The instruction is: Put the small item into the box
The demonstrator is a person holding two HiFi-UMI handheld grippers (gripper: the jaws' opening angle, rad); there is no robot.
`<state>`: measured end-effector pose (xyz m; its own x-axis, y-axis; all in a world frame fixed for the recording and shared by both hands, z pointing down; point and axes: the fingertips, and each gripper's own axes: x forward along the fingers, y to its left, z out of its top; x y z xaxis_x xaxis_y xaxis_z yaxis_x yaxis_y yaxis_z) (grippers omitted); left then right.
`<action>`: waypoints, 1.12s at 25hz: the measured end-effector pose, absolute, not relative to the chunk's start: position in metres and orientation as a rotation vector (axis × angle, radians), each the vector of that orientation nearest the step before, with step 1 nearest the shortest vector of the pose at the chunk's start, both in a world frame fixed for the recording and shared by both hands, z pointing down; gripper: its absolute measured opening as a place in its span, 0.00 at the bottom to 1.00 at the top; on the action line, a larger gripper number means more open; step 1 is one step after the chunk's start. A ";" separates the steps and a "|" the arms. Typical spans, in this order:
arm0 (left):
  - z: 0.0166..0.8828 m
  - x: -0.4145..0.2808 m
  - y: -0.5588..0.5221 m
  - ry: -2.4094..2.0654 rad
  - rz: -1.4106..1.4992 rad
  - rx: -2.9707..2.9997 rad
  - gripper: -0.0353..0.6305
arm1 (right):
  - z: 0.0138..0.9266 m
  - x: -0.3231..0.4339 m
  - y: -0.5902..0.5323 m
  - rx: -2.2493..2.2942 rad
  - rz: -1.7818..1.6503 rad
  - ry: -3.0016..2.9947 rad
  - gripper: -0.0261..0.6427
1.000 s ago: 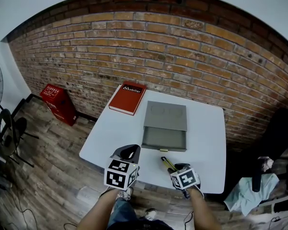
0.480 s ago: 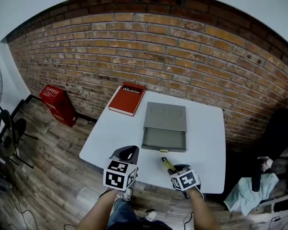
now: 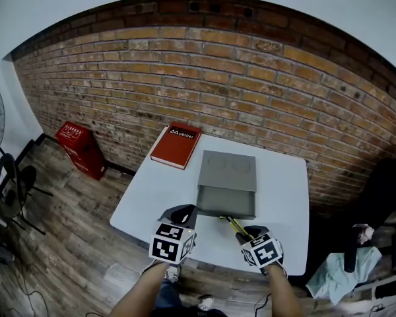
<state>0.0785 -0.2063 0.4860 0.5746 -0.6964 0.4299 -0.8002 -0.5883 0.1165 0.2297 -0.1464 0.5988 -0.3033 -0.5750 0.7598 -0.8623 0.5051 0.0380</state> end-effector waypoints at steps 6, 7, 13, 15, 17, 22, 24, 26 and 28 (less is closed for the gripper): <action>0.480 0.085 -0.220 -1.228 0.496 2.521 0.09 | 0.567 0.239 -0.172 1.203 0.434 -2.038 0.22; 0.479 0.086 -0.223 -1.228 0.499 2.524 0.09 | 0.561 0.242 -0.178 1.209 0.419 -2.040 0.22; 0.480 0.083 -0.240 -1.228 0.506 2.515 0.09 | 0.532 0.242 -0.209 1.193 0.327 -2.053 0.22; 0.477 0.082 -0.247 -1.226 0.494 2.518 0.09 | 0.526 0.240 -0.220 1.184 0.303 -2.053 0.22; 0.473 0.079 -0.256 -1.229 0.484 2.523 0.09 | 0.524 0.236 -0.231 1.173 0.282 -2.049 0.22; 0.468 0.067 -0.280 -1.239 0.468 2.525 0.09 | 0.530 0.217 -0.254 1.099 0.242 -2.037 0.22; 0.468 0.065 -0.288 -1.234 0.468 2.527 0.09 | 0.536 0.210 -0.260 1.054 0.226 -2.025 0.22; 0.469 0.062 -0.295 -1.229 0.468 2.531 0.09 | 0.543 0.205 -0.266 1.022 0.223 -2.022 0.22; 0.469 0.060 -0.303 -1.227 0.468 2.534 0.09 | 0.551 0.201 -0.271 0.993 0.237 -2.027 0.22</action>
